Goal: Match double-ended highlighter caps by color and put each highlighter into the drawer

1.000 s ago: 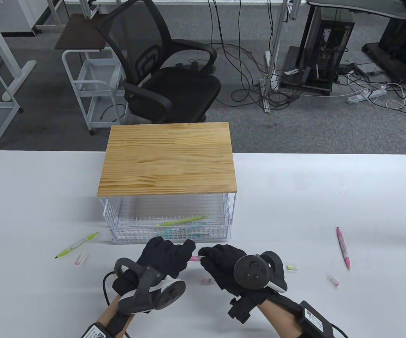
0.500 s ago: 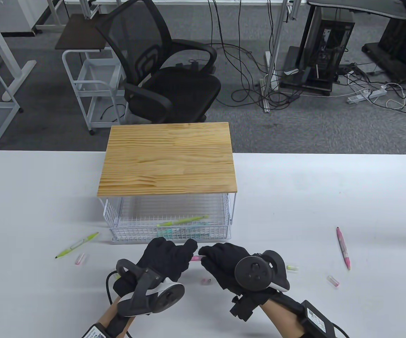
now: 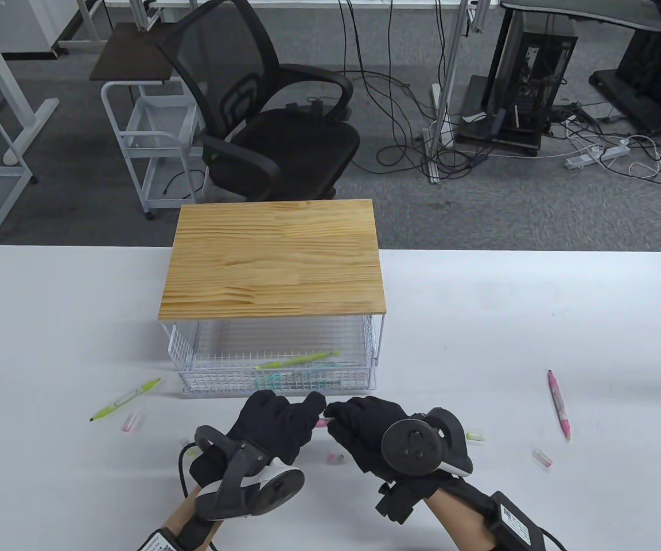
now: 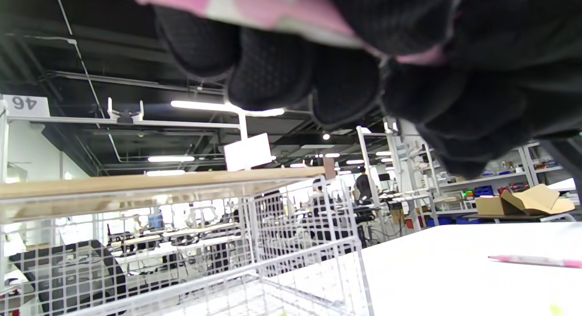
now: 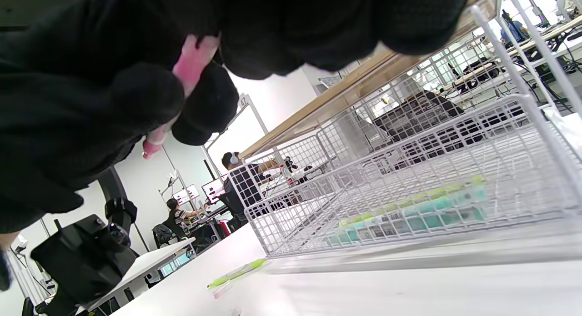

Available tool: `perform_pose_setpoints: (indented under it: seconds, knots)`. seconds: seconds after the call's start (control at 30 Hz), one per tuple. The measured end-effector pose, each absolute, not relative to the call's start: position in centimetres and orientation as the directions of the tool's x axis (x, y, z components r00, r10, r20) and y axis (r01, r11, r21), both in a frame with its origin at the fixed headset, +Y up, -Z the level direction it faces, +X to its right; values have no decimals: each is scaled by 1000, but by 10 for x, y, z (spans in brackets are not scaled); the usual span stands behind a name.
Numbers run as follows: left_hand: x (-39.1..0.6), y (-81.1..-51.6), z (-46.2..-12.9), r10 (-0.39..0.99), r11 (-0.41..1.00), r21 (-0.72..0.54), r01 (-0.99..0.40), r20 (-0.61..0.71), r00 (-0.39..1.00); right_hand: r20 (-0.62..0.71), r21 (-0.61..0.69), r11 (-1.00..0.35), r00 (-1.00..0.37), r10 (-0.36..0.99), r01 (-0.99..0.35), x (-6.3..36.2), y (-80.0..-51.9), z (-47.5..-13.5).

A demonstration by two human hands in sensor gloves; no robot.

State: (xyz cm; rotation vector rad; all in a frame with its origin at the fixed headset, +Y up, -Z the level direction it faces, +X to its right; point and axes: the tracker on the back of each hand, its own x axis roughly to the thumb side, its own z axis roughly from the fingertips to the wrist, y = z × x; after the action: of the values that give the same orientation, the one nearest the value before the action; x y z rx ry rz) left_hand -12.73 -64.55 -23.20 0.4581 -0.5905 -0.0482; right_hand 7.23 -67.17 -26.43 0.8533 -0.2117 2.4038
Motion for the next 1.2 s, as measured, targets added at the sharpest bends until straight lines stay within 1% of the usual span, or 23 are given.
perform_pose_setpoints:
  seconds: [0.13, 0.23, 0.4, 0.57, 0.7, 0.77, 0.83, 0.87, 0.93, 1.03, 1.17, 1.2]
  knots:
    - [-126, -646, -231, -182, 897, 434, -81, 532, 827, 628, 31, -836, -640, 442, -547, 71, -672, -263]
    - [-124, -648, -232, -187, 901, 428, -73, 534, 825, 632, -4, -861, -669, 392, -508, 70, -672, -262]
    - [-124, -649, -232, -187, 899, 431, -73, 530, 827, 629, 12, -855, -661, 409, -518, 70, -672, -263]
    - [-123, -653, -234, -195, 904, 423, -57, 527, 827, 625, 9, -874, -680, 385, -486, 68, -676, -264]
    - [-122, -656, -236, -201, 907, 420, -41, 516, 833, 610, 21, -863, -678, 410, -504, 68, -681, -266]
    - [-123, -658, -238, -206, 912, 409, -25, 510, 835, 597, 23, -845, -671, 440, -534, 70, -684, -269]
    - [-125, -659, -243, -202, 922, 388, -6, 494, 846, 563, 83, -833, -664, 492, -547, 72, -687, -274]
    - [-127, -659, -245, -181, 930, 369, -14, 489, 853, 548, 112, -817, -651, 525, -565, 74, -688, -277]
    - [-132, -655, -246, -142, 929, 367, -49, 477, 868, 523, 114, -795, -644, 558, -596, 79, -687, -280]
    - [-141, -646, -242, -116, 900, 425, -92, 437, 892, 483, 55, -806, -690, 538, -590, 91, -683, -286]
    - [-145, -641, -238, 21, 853, 450, -264, 475, 880, 426, 21, -746, -669, 609, -666, 111, -676, -294]
    - [-143, -643, -238, 36, 856, 437, -277, 484, 875, 407, 10, -735, -668, 622, -678, 115, -674, -296]
